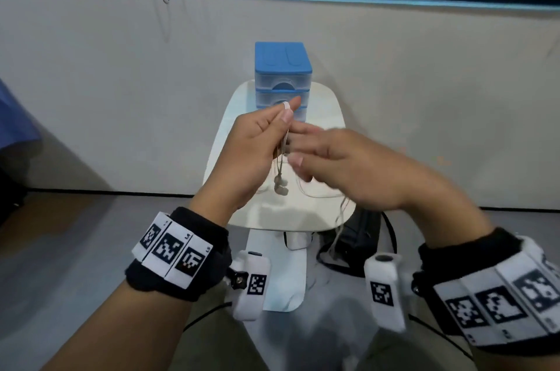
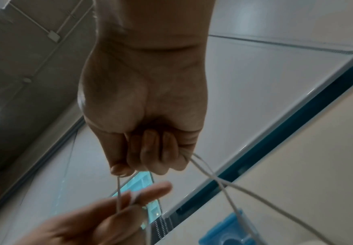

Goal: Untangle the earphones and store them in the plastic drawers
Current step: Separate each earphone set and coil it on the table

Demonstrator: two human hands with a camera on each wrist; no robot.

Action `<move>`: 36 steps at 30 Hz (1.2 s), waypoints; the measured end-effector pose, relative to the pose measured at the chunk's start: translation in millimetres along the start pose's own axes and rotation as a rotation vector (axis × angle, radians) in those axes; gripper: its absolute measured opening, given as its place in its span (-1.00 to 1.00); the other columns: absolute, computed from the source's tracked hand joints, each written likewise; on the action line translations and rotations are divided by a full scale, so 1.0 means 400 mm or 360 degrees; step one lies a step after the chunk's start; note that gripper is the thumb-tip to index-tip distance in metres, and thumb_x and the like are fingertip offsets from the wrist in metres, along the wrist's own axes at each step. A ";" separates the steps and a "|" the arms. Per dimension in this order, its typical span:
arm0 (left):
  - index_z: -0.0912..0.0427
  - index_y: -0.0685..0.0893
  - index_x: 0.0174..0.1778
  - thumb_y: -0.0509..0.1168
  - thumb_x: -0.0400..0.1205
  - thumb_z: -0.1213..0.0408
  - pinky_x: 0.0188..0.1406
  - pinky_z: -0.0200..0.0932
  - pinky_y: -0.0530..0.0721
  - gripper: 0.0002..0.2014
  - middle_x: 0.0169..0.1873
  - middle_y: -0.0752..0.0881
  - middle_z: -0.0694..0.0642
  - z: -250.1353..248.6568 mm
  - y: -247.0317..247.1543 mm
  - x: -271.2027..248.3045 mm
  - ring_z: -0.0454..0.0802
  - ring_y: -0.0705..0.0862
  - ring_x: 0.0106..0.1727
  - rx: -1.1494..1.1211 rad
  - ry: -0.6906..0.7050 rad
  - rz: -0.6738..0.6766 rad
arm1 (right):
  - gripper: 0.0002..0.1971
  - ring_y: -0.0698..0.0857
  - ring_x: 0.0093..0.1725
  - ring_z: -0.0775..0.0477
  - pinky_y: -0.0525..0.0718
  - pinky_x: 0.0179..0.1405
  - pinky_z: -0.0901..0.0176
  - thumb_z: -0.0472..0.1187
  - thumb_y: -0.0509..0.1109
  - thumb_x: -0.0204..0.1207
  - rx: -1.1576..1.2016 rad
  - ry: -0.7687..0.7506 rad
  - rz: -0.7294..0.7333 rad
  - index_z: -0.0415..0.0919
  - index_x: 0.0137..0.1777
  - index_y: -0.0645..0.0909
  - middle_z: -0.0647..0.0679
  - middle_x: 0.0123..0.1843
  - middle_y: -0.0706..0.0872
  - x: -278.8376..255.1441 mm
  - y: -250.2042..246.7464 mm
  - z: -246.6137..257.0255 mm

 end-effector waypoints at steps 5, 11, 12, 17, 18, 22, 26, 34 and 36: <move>0.46 0.71 0.00 0.13 0.81 0.22 -0.30 0.14 0.17 -0.63 -0.52 0.49 0.10 -0.018 0.031 -0.014 0.04 0.28 -0.46 0.0004 0.0047 0.0244 | -0.66 0.48 -0.44 0.23 0.40 -0.33 0.25 -0.16 0.29 0.80 -0.0019 -0.0023 -0.0463 -0.22 -0.25 0.59 0.24 -0.49 0.51 0.002 -0.148 -0.001; 0.54 0.61 0.36 0.01 0.88 0.34 -0.40 -0.22 0.27 -0.63 -0.47 0.60 -0.01 -0.085 0.030 -0.016 -0.05 0.23 -0.49 -0.0378 0.0065 0.0245 | -0.71 0.47 -0.37 0.15 0.47 -0.30 0.08 -0.15 0.25 0.82 0.0077 0.0102 -0.0476 0.03 -0.17 0.64 0.23 -0.35 0.58 0.013 -0.061 -0.067; 0.46 0.63 0.36 0.03 0.89 0.34 -0.42 -0.30 0.38 -0.65 -0.41 0.70 0.02 -0.090 0.024 -0.012 -0.11 0.38 -0.52 -0.0365 0.0069 0.0182 | -0.73 0.53 -0.30 0.10 0.54 -0.21 -0.02 -0.15 0.24 0.82 -0.0044 0.0098 -0.0360 -0.05 -0.14 0.62 0.18 -0.30 0.63 0.012 -0.021 -0.058; 0.30 0.70 0.30 0.12 0.89 0.29 0.07 -0.10 0.80 -0.72 -0.03 0.90 0.19 -0.061 -0.003 -0.009 -0.03 0.87 0.02 0.0025 0.0066 -0.0002 | -0.72 0.55 -0.23 0.07 0.52 -0.17 0.06 -0.16 0.22 0.81 -0.0220 -0.0022 -0.0019 -0.10 -0.16 0.61 0.15 -0.26 0.61 0.002 0.017 0.013; 0.23 0.75 0.24 0.13 0.89 0.28 0.11 0.00 0.79 -0.73 -0.07 0.89 0.18 -0.054 -0.008 -0.011 0.02 0.87 -0.01 0.0143 0.0080 0.0001 | -0.73 0.57 -0.20 0.04 0.56 -0.12 0.01 -0.16 0.22 0.81 -0.0218 -0.0049 -0.0045 -0.12 -0.12 0.63 0.15 -0.23 0.61 0.004 -0.005 0.025; 0.04 0.78 -0.11 0.11 0.87 0.23 -0.32 -0.02 0.46 -0.64 -0.43 0.69 0.18 -0.042 -0.005 -0.023 0.03 0.55 -0.50 0.0242 0.0005 0.0153 | -0.67 0.54 -0.29 0.20 0.43 -0.26 0.25 -0.16 0.24 0.81 -0.0297 -0.0098 -0.0332 -0.04 -0.25 0.52 0.29 -0.35 0.62 0.012 -0.115 0.038; 0.47 0.75 0.12 0.11 0.83 0.25 -0.41 -0.08 0.15 -0.62 -0.59 0.39 0.00 -0.042 0.003 -0.033 0.00 0.16 -0.48 0.0002 -0.0064 0.0298 | -0.69 0.45 -0.38 0.22 0.34 -0.34 0.29 -0.17 0.22 0.83 -0.0147 -0.0001 -0.0495 -0.12 -0.21 0.50 0.24 -0.41 0.53 0.041 -0.133 -0.035; 0.31 0.68 0.29 0.12 0.87 0.30 -0.23 -0.34 0.72 -0.74 -0.16 0.89 0.16 -0.073 -0.027 0.026 -0.13 0.84 -0.25 -0.0421 -0.0034 -0.0034 | -0.68 0.51 -0.32 0.21 0.37 -0.27 0.34 -0.16 0.22 0.83 0.0058 0.0018 -0.0051 -0.13 -0.21 0.51 0.26 -0.36 0.56 0.055 0.037 -0.061; 0.26 0.68 0.32 0.14 0.88 0.28 -0.08 -0.21 0.79 -0.75 -0.07 0.90 0.21 -0.059 -0.030 0.035 -0.02 0.89 -0.04 -0.0250 -0.0042 -0.0106 | -0.67 0.52 -0.32 0.19 0.39 -0.28 0.34 -0.17 0.24 0.82 -0.0058 -0.0032 0.0038 -0.12 -0.25 0.53 0.29 -0.39 0.57 0.054 0.029 -0.030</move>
Point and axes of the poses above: each hand's wrist, its own x-axis towards the middle knuckle, its own y-axis out of the palm, z = x × y, the point moved 6 cm from there along x, towards the middle knuckle
